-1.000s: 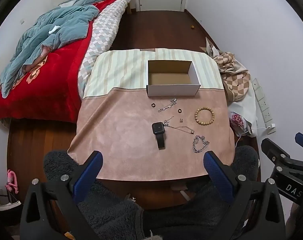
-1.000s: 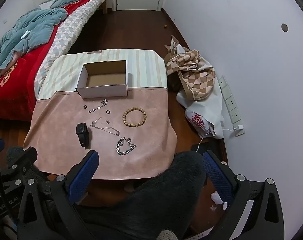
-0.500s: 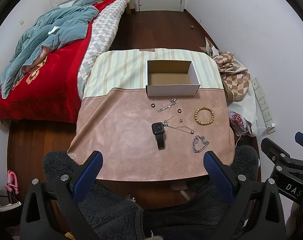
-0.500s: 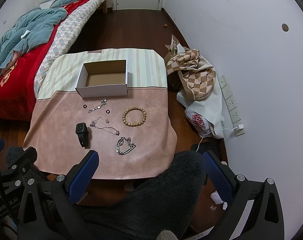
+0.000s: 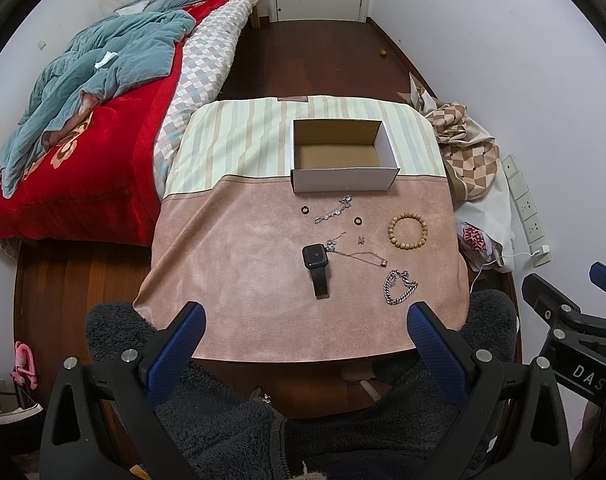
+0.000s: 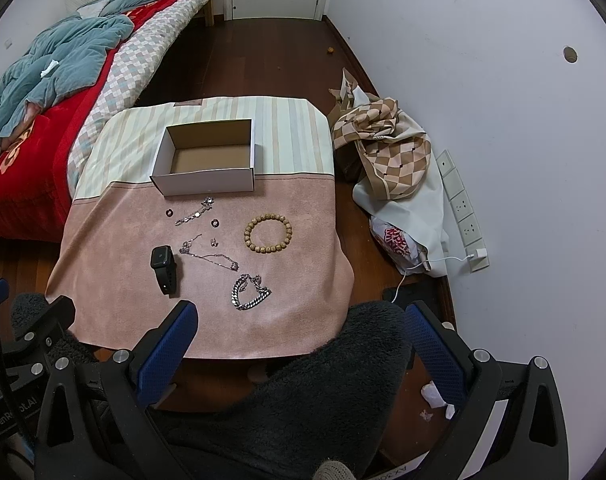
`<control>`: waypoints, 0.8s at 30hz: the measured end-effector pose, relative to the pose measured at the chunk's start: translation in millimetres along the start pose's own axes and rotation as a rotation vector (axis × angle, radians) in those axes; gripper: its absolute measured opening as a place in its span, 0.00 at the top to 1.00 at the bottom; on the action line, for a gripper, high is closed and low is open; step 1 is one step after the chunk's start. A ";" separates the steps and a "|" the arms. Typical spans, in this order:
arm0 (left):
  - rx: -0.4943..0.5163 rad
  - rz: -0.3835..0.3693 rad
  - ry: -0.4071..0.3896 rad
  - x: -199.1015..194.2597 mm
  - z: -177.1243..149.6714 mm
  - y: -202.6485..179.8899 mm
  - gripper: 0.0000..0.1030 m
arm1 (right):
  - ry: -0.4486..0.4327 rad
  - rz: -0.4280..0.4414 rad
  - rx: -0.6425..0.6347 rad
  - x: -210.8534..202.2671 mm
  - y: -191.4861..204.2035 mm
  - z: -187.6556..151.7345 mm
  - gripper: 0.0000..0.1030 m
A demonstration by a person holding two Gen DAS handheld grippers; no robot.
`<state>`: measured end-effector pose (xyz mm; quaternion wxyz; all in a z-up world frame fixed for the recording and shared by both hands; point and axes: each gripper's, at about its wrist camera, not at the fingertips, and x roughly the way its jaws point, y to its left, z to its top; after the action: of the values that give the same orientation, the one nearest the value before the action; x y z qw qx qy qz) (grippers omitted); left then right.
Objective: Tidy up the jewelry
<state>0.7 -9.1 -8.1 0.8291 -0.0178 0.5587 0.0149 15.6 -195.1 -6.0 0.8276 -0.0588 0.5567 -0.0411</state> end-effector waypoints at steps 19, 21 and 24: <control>0.004 -0.002 0.005 2.7 1.0 -3.6 0.00 | 0.000 -0.002 0.000 1.2 -0.9 0.4 0.00; 0.004 -0.002 0.006 2.9 1.2 -3.3 0.00 | -0.001 -0.003 -0.001 0.9 -0.5 0.6 0.00; 0.003 -0.002 0.006 2.9 1.4 -3.3 0.00 | -0.003 -0.003 0.002 2.5 -2.0 0.8 0.00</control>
<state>3.2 -12.2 -10.2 0.8273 -0.0173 0.5614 0.0133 17.2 -197.3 -7.7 0.8283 -0.0591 0.5555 -0.0428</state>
